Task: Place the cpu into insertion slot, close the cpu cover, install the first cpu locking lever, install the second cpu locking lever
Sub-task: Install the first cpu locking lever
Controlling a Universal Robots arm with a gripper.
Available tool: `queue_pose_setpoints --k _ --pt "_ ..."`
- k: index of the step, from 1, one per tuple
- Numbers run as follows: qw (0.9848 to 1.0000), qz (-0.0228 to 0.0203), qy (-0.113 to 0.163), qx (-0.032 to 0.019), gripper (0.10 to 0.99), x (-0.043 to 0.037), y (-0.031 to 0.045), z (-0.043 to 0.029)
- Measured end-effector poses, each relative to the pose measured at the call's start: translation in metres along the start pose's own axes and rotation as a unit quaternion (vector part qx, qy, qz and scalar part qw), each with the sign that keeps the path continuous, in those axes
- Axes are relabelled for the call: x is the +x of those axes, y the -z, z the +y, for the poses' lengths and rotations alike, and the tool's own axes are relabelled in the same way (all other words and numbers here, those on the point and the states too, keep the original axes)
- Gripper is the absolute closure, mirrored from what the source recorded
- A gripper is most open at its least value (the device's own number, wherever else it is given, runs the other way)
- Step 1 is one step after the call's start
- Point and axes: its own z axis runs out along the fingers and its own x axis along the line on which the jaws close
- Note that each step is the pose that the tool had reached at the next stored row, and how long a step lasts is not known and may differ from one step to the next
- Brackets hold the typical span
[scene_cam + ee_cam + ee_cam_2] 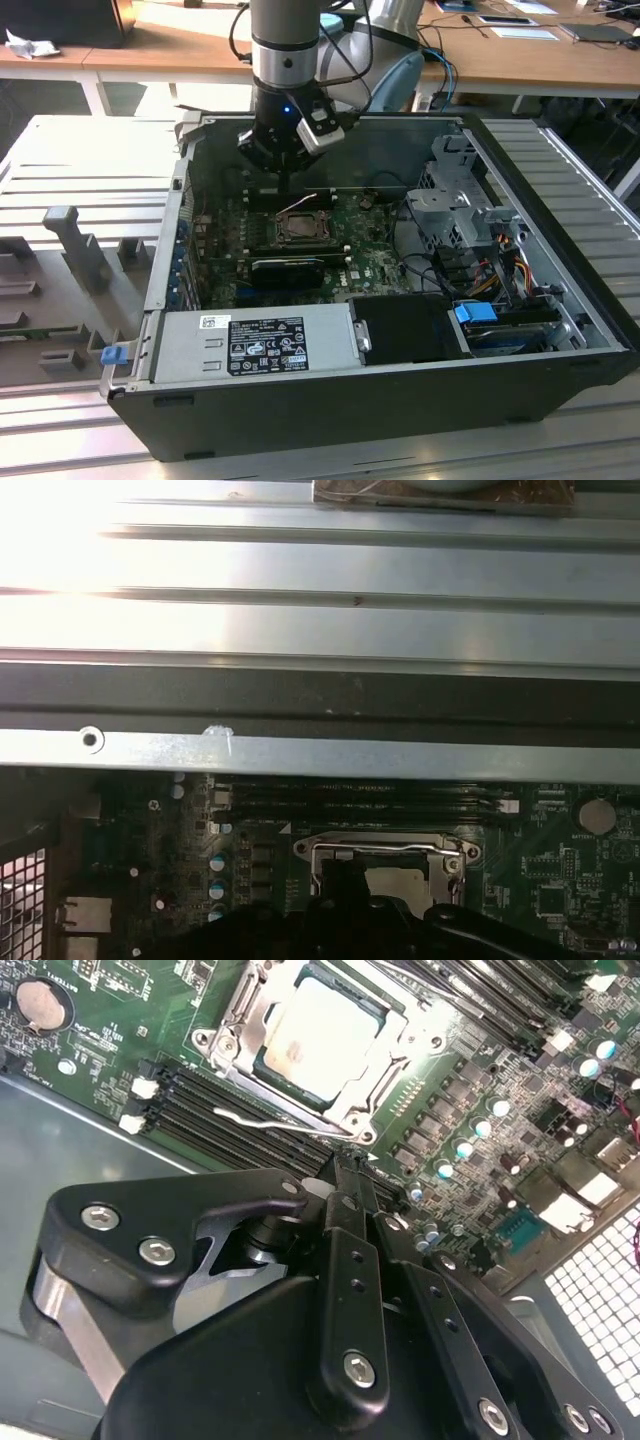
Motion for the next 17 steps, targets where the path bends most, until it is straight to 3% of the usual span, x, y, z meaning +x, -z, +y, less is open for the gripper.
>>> queue_pose_setpoints --k 11,12,13,14,15,17 --pt "1.0000 0.0000 0.000 -0.0004 0.980 -0.0118 -0.0038 -0.0004" --pt "1.0000 0.0000 0.000 -0.0036 0.980 -0.0125 -0.0044 -0.0007" --pt "0.9999 -0.0001 0.000 -0.0105 0.980 -0.0129 -0.0047 -0.0007" --pt "0.9998 -0.0006 0.000 -0.0211 0.980 -0.0132 -0.0049 -0.0007" --pt "0.9997 -0.0008 0.000 -0.0264 0.980 -0.0135 -0.0064 -0.0007" --pt "0.9996 -0.0004 0.005 -0.0265 0.980 -0.0139 -0.0116 -0.0010"
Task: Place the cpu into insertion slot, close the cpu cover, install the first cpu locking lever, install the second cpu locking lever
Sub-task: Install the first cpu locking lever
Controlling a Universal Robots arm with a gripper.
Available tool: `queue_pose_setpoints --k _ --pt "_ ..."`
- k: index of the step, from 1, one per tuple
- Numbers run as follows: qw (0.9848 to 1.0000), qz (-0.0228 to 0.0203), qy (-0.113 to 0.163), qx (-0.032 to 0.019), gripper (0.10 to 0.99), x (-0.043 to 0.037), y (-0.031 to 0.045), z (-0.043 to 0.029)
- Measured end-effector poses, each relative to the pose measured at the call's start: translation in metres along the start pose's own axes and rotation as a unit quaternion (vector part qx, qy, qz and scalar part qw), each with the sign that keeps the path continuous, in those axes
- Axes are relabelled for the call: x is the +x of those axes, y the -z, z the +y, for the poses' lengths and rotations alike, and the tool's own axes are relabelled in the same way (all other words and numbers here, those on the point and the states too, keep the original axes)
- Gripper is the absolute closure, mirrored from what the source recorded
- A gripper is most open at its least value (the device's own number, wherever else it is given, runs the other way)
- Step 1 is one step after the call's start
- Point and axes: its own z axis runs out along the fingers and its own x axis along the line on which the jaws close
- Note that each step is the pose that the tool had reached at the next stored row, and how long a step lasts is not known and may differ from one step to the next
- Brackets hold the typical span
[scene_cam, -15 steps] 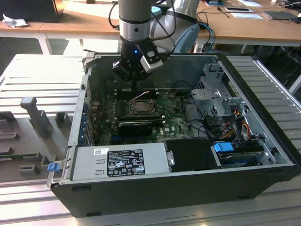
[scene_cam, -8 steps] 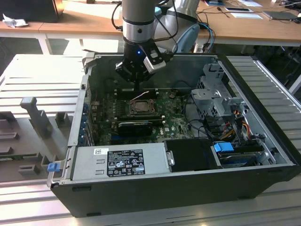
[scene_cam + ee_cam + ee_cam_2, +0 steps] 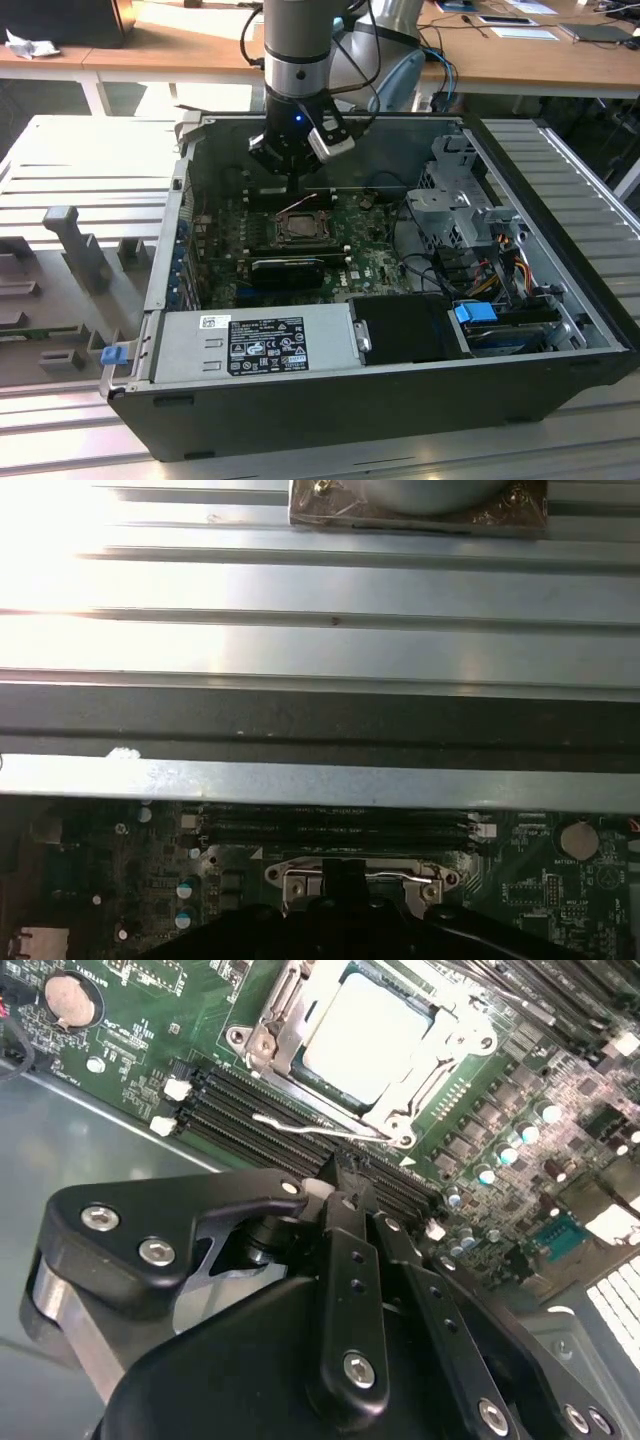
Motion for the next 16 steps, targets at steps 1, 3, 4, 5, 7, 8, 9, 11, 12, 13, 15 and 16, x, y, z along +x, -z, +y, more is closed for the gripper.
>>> queue_pose_setpoints --k 1,3,4,5,7,8,9,11,12,13,15,16 --pt "1.0000 0.0004 0.005 0.0000 0.980 -0.0002 -0.0017 -0.0002" --pt "0.9999 0.0014 0.016 -0.0004 0.980 -0.0043 -0.0078 -0.0004" --pt "0.9999 0.0014 0.016 -0.0009 0.980 -0.0052 -0.0095 -0.0005" --pt "0.9999 0.0014 0.016 -0.0011 0.980 -0.0061 -0.0111 -0.0003" --pt "0.9999 0.0013 0.016 -0.0021 0.980 -0.0099 -0.0159 0.0008" --pt "0.9999 0.0014 0.016 -0.0022 0.980 -0.0100 -0.0168 0.0016" --pt "0.9999 0.0013 0.016 -0.0024 0.980 -0.0101 -0.0172 0.0023" --pt "0.9999 0.0013 0.016 -0.0024 0.980 -0.0108 -0.0179 0.0043" --pt "0.9999 0.0014 0.016 -0.0024 0.980 -0.0124 -0.0184 0.0059" --pt "0.9999 0.0013 0.016 -0.0025 0.980 -0.0138 -0.0190 0.0067" --pt "0.9999 0.0014 0.016 -0.0024 0.980 -0.0150 -0.0195 0.0066" --pt "0.9999 0.0013 0.016 -0.0026 0.980 -0.0166 -0.0206 0.0064"
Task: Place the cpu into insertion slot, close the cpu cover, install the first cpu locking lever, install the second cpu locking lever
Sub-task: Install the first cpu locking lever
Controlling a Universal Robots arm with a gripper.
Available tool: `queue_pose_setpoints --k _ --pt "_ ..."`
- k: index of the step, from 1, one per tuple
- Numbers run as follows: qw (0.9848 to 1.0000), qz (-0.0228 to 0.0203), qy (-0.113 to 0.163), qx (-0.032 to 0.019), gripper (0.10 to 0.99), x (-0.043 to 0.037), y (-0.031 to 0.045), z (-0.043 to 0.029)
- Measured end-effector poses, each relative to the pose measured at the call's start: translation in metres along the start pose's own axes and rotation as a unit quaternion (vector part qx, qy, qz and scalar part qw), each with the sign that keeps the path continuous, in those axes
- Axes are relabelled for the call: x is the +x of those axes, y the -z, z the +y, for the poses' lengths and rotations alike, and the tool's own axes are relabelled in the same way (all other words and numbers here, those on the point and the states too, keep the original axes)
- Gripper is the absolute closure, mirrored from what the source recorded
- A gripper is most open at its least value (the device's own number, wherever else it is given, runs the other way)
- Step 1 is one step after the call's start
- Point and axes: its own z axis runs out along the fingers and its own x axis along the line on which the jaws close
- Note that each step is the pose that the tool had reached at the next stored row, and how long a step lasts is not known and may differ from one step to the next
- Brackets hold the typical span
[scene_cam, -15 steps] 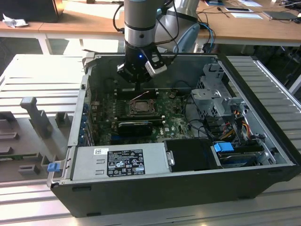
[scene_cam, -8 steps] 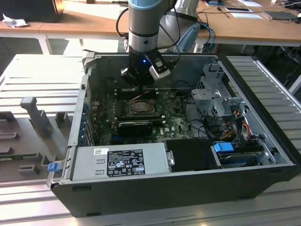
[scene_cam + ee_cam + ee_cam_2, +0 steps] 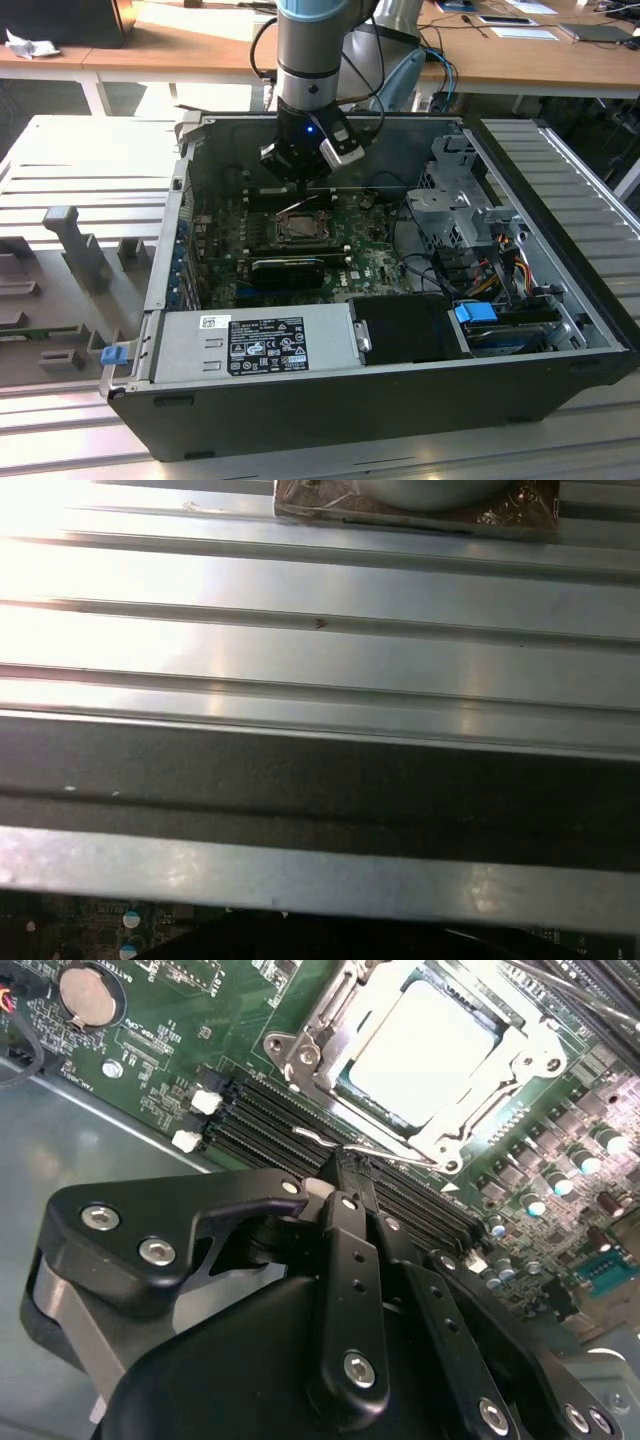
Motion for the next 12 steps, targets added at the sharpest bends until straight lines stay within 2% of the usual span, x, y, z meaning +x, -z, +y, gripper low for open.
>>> queue_pose_setpoints --k 4,12 --pt "1.0000 0.0001 0.000 0.0001 0.980 -0.0008 -0.0019 -0.0015" --pt "1.0000 0.0004 0.004 0.0000 0.980 -0.0088 -0.0055 -0.0024"
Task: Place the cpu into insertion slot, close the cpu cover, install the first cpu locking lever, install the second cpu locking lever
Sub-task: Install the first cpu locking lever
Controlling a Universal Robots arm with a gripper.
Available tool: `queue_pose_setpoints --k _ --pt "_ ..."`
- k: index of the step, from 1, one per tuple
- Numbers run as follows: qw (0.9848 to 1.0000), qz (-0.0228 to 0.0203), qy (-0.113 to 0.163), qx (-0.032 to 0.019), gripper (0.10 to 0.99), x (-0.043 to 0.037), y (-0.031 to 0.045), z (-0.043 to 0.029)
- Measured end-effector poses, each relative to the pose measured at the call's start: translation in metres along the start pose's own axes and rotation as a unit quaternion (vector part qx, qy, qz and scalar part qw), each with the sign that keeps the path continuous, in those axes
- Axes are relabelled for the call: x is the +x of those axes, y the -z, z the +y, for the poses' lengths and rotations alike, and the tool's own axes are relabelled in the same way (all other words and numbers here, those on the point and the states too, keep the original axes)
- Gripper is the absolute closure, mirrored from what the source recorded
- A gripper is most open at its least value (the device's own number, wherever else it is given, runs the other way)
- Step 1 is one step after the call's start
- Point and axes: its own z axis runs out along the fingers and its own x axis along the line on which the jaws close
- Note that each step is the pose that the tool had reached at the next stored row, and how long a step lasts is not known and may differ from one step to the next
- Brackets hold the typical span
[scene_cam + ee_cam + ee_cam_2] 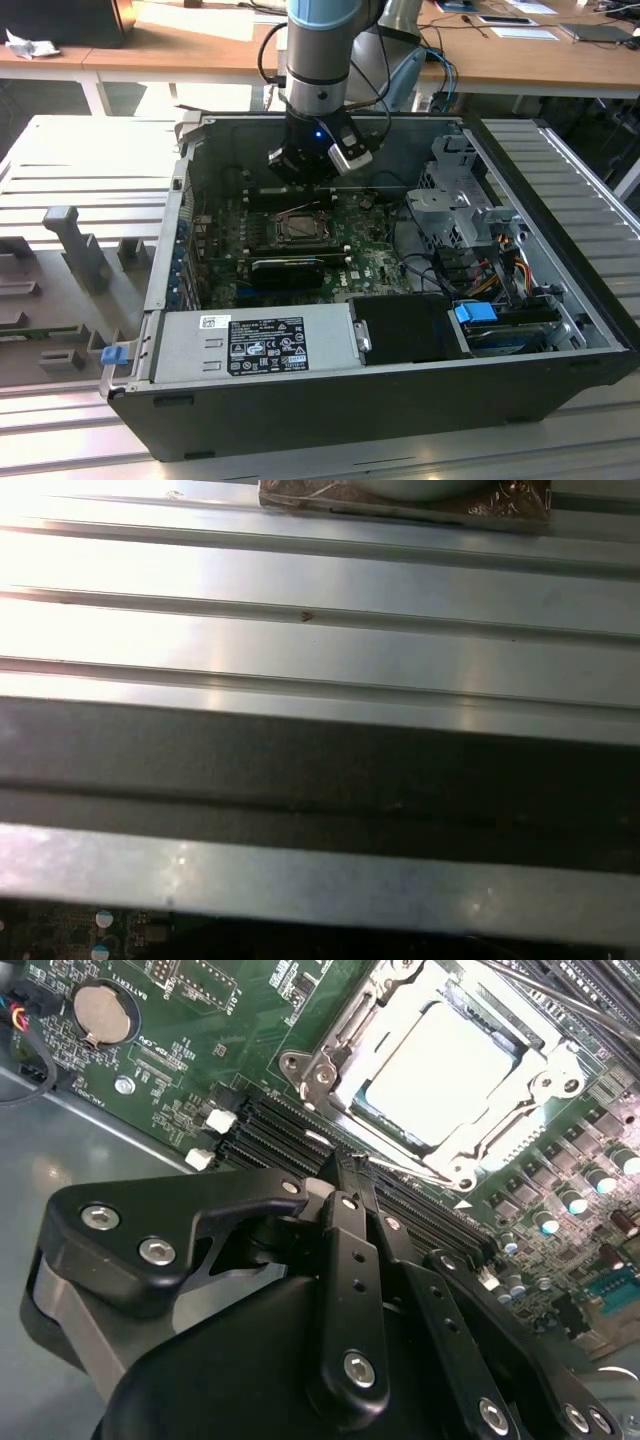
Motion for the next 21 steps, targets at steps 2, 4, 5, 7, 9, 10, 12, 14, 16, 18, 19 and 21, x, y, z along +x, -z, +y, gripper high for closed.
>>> queue_pose_setpoints --k 2,4,5,7,9,10,12,14,16,18,19,21 --pt "1.0000 0.0000 0.000 0.0000 0.980 -0.0012 -0.0010 -0.0002" --pt "1.0000 0.0000 0.000 0.0000 0.980 -0.0018 -0.0018 -0.0003" --pt "1.0000 0.0000 0.000 0.0000 0.980 -0.0021 -0.0023 -0.0004" --pt "1.0000 0.0000 0.000 0.0000 0.980 -0.0025 -0.0050 -0.0007" --pt "1.0000 0.0000 0.000 0.0000 0.980 -0.0035 -0.0074 -0.0010" --pt "1.0000 0.0000 0.000 0.0000 0.980 -0.0035 -0.0080 -0.0010" --pt "1.0000 0.0000 0.000 0.0000 0.980 -0.0037 -0.0093 -0.0012" --pt "1.0000 0.0001 0.000 0.0008 0.980 -0.0038 -0.0109 -0.0014" --pt "1.0000 0.0001 0.000 0.0017 0.980 -0.0039 -0.0119 -0.0014" --pt "1.0000 0.0002 0.000 0.0026 0.980 -0.0038 -0.0129 -0.0015" --pt "1.0000 0.0004 0.000 0.0037 0.980 -0.0038 -0.0132 -0.0016" --pt "1.0000 0.0005 0.000 0.0059 0.980 -0.0038 -0.0140 -0.0017"
